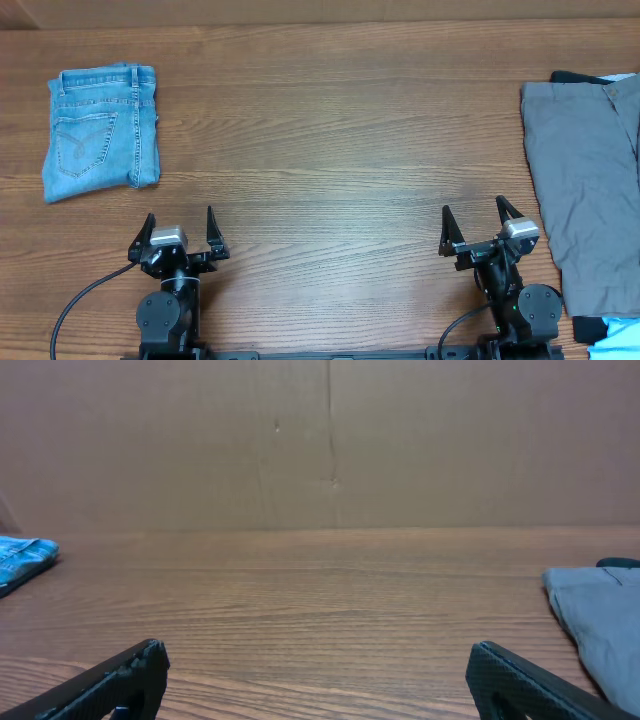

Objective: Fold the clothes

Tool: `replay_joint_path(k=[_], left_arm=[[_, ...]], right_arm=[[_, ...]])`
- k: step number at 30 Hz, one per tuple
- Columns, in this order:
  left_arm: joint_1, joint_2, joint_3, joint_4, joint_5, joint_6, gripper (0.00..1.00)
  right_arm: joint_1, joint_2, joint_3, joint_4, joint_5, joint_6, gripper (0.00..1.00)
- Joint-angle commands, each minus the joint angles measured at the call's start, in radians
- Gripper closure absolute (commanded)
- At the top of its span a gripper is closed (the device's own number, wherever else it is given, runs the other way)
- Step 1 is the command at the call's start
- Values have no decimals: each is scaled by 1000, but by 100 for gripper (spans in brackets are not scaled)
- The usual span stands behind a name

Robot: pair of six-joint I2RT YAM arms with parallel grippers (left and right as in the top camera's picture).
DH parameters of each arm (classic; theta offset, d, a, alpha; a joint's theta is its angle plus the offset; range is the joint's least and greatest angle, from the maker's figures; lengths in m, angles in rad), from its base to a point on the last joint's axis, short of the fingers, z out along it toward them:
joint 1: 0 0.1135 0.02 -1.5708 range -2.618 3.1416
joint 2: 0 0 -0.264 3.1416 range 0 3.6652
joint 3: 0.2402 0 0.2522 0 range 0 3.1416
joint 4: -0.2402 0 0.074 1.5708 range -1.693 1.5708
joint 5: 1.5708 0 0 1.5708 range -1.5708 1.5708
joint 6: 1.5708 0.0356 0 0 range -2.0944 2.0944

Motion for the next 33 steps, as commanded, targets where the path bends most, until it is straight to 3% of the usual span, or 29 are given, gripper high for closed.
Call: replay_joint_path(k=[1,27,33], left_arm=[[9,-8,-3,0,9,16,0],[10,-8,-3,2,54,7,0],[10,-7,108,-109,57,-25,0]], right_arm=[[5,-10,-10,5,10,7,0],[5,-10,18,-17,10,8,0],[5,47,210,-124,99,212,0]])
